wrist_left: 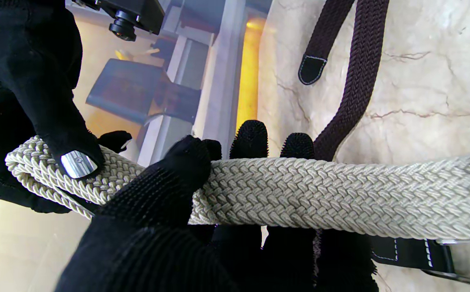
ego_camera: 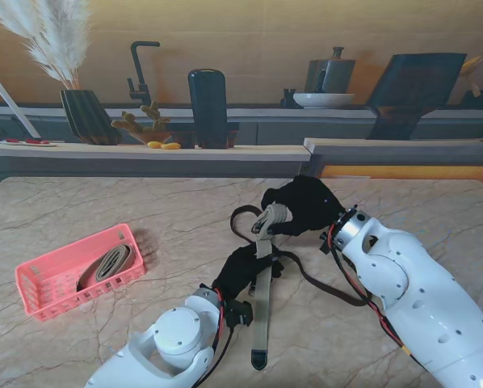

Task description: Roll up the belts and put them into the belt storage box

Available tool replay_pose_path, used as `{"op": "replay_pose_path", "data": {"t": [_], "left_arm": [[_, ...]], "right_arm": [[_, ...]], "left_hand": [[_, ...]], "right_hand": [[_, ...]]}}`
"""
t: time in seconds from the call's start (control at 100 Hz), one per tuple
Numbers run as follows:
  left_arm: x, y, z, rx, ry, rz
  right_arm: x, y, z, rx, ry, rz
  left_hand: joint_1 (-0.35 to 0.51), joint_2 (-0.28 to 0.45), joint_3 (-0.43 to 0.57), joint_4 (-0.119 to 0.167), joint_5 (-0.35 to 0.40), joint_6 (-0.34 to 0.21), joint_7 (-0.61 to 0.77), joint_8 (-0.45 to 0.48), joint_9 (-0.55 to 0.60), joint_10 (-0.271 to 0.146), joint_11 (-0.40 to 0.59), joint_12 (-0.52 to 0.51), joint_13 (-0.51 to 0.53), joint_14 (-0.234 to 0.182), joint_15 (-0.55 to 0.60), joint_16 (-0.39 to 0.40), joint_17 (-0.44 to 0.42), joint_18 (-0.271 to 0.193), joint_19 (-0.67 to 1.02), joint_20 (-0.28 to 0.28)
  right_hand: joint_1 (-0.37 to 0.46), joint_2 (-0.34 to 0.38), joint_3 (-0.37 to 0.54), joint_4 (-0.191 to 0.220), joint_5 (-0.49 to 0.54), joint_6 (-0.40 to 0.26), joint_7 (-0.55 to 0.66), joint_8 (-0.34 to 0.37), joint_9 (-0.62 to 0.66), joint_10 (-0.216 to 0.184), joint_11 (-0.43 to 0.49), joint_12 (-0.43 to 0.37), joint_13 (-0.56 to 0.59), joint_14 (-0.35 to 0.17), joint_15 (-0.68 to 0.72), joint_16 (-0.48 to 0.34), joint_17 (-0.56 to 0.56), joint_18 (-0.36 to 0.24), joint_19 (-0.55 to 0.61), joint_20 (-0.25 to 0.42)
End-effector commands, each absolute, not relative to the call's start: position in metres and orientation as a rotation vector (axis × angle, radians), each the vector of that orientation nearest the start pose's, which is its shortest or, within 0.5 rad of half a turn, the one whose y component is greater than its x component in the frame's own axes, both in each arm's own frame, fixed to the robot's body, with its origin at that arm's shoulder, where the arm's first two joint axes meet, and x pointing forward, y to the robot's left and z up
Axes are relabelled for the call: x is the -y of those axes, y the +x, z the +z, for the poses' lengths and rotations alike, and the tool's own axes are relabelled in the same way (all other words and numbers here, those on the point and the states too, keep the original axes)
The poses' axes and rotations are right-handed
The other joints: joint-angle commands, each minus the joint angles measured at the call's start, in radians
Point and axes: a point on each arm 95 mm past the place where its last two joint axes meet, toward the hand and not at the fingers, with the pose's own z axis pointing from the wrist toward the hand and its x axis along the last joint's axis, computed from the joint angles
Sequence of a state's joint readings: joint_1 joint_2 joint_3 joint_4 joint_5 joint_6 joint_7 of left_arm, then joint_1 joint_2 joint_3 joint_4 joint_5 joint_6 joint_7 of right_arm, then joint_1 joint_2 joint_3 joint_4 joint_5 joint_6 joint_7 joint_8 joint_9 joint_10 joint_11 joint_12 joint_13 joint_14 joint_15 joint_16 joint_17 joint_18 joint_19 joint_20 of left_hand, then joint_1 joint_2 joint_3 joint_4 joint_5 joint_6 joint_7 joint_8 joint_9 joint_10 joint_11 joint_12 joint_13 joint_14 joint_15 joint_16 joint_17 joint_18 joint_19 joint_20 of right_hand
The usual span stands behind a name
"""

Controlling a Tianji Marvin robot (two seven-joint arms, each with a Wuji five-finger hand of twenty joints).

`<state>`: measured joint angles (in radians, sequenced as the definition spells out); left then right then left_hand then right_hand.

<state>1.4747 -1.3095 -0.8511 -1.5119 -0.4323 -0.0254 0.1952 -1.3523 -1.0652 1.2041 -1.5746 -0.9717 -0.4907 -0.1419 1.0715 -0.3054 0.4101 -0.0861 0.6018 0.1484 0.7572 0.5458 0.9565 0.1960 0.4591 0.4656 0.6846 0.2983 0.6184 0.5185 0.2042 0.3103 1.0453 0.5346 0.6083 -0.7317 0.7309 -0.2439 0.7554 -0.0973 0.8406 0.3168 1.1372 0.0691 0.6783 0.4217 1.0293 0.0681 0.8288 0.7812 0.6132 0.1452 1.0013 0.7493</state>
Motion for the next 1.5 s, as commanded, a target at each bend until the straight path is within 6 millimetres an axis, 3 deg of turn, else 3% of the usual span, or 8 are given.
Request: {"op": "replay_pose_path", "data": {"t": [0.0, 0.13, 0.32, 0.54, 0.87, 1.11, 1.29, 1.49], "left_arm": [[0.175, 0.364, -0.352, -0.427, -2.713, -2.261], [0.174, 0.366, -0.352, -0.385, -2.705, -2.291], [0.17, 0.368, -0.352, -0.335, -2.703, -2.354], [0.166, 0.371, -0.352, -0.379, -2.676, -2.429], [0.165, 0.373, -0.348, -0.255, -2.723, -2.423], [0.164, 0.372, -0.345, -0.138, -2.78, -2.428], [0.163, 0.372, -0.342, -0.07, -2.806, -2.438], [0.161, 0.371, -0.34, -0.059, -2.842, -2.453]], "right_arm": [[-0.029, 0.433, -0.242, -1.606, 0.666, 1.942], [-0.032, 0.429, -0.25, -1.611, 0.675, 1.954], [-0.036, 0.423, -0.262, -1.616, 0.695, 1.969], [-0.041, 0.419, -0.275, -1.634, 0.723, 1.977], [-0.051, 0.41, -0.293, -1.688, 0.745, 1.983], [-0.054, 0.406, -0.305, -1.769, 0.768, 1.947], [-0.055, 0.402, -0.31, -1.82, 0.79, 1.936], [-0.056, 0.4, -0.313, -1.84, 0.813, 1.933]], "left_hand": [[-0.036, 0.017, -0.042, -0.006, -0.028, -0.087, -0.043, -0.015, -0.038, -0.001, -0.009, -0.025, -0.026, -0.01, -0.015, -0.01, -0.009, 0.004, 0.02, 0.016], [-0.241, 0.063, -0.103, 0.028, -0.096, -0.059, -0.196, -0.023, -0.143, -0.011, -0.069, -0.068, -0.088, -0.029, -0.079, -0.018, -0.033, 0.008, -0.013, 0.0], [-0.441, -0.045, -0.214, 0.032, -0.201, -0.061, -0.315, -0.074, -0.278, -0.034, -0.154, -0.106, -0.165, -0.063, -0.194, -0.044, -0.081, 0.015, -0.101, -0.023], [-0.64, -0.145, -0.053, -0.001, -0.251, -0.064, -0.422, -0.13, -0.359, -0.033, -0.207, -0.127, -0.202, -0.079, -0.282, -0.052, -0.103, 0.028, -0.202, 0.002], [-0.658, -0.155, -0.018, -0.013, -0.285, -0.067, -0.443, -0.142, -0.384, -0.032, -0.213, -0.126, -0.196, -0.076, -0.28, -0.041, -0.107, 0.031, -0.219, 0.0], [-0.665, -0.159, 0.002, -0.017, -0.281, -0.078, -0.417, -0.127, -0.346, -0.039, -0.19, -0.11, -0.15, -0.074, -0.25, -0.02, -0.088, 0.031, -0.208, 0.01], [-0.663, -0.169, 0.019, -0.017, -0.283, -0.078, -0.41, -0.12, -0.315, -0.048, -0.17, -0.094, -0.116, -0.079, -0.221, -0.001, -0.064, 0.026, -0.184, 0.026], [-0.478, -0.212, 0.123, 0.008, -0.307, -0.076, -0.397, -0.111, -0.298, -0.061, -0.152, -0.079, -0.072, -0.094, -0.194, 0.014, -0.003, 0.001, -0.148, 0.039]], "right_hand": [[0.126, 0.086, 0.135, 0.036, 0.112, -0.152, 0.199, 0.034, 0.037, 0.004, 0.029, -0.008, 0.021, -0.024, 0.026, 0.009, 0.008, -0.014, 0.031, -0.015], [0.126, 0.086, 0.135, 0.037, 0.112, -0.152, 0.199, 0.033, 0.037, 0.004, 0.03, -0.009, 0.02, -0.026, 0.026, 0.008, 0.007, -0.016, 0.032, -0.017], [0.125, 0.085, 0.133, 0.04, 0.111, -0.153, 0.199, 0.033, 0.037, 0.003, 0.031, -0.01, 0.021, -0.025, 0.027, 0.007, 0.008, -0.016, 0.034, -0.018], [0.126, 0.087, 0.132, 0.042, 0.109, -0.15, 0.199, 0.033, 0.035, 0.005, 0.032, -0.01, 0.019, -0.023, 0.027, 0.006, 0.005, -0.014, 0.035, -0.02], [0.131, 0.081, 0.13, 0.045, 0.093, -0.142, 0.189, 0.032, 0.019, 0.005, 0.021, -0.015, 0.006, -0.02, 0.016, 0.0, -0.002, -0.013, 0.032, -0.025], [0.029, -0.058, 0.144, 0.052, 0.013, -0.089, 0.135, 0.041, -0.066, 0.013, -0.013, -0.009, -0.05, -0.022, -0.049, -0.029, -0.031, -0.014, 0.003, -0.044], [-0.033, -0.062, 0.132, 0.084, 0.026, -0.017, -0.045, 0.148, -0.13, 0.03, -0.026, -0.004, -0.091, -0.016, -0.089, -0.041, -0.048, -0.009, -0.024, -0.045], [-0.068, -0.036, 0.135, 0.145, 0.002, 0.033, -0.177, 0.254, -0.197, 0.048, -0.053, -0.009, -0.142, -0.005, -0.133, -0.059, -0.073, -0.001, -0.054, -0.042]]}}
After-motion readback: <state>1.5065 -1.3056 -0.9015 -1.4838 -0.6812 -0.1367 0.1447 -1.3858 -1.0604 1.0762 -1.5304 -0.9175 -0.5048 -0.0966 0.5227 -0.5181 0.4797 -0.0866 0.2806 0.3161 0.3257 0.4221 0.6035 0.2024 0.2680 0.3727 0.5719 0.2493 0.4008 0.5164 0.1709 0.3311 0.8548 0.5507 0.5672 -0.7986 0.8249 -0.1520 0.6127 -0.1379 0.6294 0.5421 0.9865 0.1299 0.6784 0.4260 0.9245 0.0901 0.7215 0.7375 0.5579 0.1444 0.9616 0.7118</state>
